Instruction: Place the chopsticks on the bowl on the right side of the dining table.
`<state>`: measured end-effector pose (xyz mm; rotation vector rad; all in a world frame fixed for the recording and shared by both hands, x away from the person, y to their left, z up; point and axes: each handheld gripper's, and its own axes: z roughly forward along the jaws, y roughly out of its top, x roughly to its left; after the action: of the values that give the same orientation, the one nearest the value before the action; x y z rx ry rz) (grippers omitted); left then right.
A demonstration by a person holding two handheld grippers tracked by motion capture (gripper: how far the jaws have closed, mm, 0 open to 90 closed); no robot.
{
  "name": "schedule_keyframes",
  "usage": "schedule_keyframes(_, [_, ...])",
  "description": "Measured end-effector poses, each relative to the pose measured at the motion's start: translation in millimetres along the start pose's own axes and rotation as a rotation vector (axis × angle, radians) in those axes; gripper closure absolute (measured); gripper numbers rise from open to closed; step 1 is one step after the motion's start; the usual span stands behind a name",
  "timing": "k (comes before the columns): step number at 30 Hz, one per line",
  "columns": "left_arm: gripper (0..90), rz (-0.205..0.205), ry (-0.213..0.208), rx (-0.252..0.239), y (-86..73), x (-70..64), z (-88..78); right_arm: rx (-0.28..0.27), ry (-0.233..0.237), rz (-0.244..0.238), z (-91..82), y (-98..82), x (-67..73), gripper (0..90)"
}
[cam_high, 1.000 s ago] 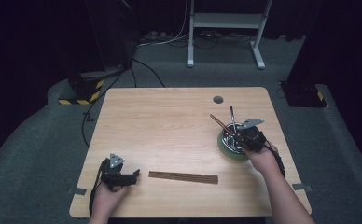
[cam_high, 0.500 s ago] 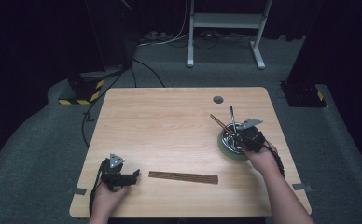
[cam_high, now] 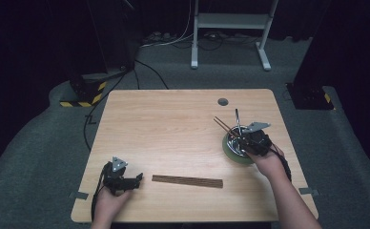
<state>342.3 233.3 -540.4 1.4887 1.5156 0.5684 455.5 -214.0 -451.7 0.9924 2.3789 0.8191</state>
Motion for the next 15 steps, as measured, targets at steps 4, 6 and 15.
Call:
schedule_keyframes(4, [4.8,0.000,0.000,0.000,0.0,0.0,0.0,-0.003,-0.006,0.015,-4.3,0.2,-2.2,61.4])
schedule_keyframes(6, [4.8,0.000,0.000,0.001,0.0,0.0,0.0,-0.006,0.004,0.024,-4.0,-0.5,-4.3,59.4])
schedule_keyframes(15, [4.9,0.000,0.002,0.001,0.1,0.2,-0.1,0.026,0.019,0.038,-2.3,-3.2,-13.0,61.2])
